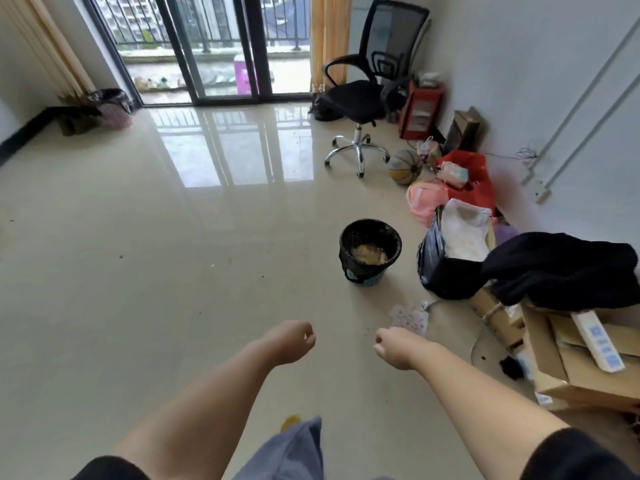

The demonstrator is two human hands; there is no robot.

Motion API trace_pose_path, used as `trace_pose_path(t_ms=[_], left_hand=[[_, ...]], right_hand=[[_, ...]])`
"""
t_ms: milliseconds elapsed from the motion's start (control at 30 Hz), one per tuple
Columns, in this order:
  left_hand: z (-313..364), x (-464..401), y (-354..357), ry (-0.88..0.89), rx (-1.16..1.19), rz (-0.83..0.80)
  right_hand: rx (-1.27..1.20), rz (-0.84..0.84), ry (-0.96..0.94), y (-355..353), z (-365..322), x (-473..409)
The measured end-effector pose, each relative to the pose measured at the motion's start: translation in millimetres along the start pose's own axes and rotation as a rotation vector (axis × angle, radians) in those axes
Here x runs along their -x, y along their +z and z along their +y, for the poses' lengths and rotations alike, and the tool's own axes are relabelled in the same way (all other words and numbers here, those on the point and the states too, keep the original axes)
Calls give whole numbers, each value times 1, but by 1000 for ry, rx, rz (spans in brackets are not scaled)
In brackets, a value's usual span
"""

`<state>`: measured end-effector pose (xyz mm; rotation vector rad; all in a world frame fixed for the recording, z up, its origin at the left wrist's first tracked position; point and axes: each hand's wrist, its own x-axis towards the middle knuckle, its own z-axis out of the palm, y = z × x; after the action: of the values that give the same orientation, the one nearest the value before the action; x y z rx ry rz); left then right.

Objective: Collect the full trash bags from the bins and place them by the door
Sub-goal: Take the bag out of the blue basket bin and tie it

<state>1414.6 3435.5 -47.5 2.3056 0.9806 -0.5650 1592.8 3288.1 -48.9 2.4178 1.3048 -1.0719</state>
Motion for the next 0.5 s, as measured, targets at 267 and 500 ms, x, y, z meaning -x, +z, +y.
trace_pose_path(t_ms=[267, 500], left_hand=[[10, -120, -75, 87, -111, -107], [52, -234, -96, 82, -68, -166]], right_hand=[[-162, 19, 50, -69, 1, -89], [-210, -37, 104, -115, 66, -186]])
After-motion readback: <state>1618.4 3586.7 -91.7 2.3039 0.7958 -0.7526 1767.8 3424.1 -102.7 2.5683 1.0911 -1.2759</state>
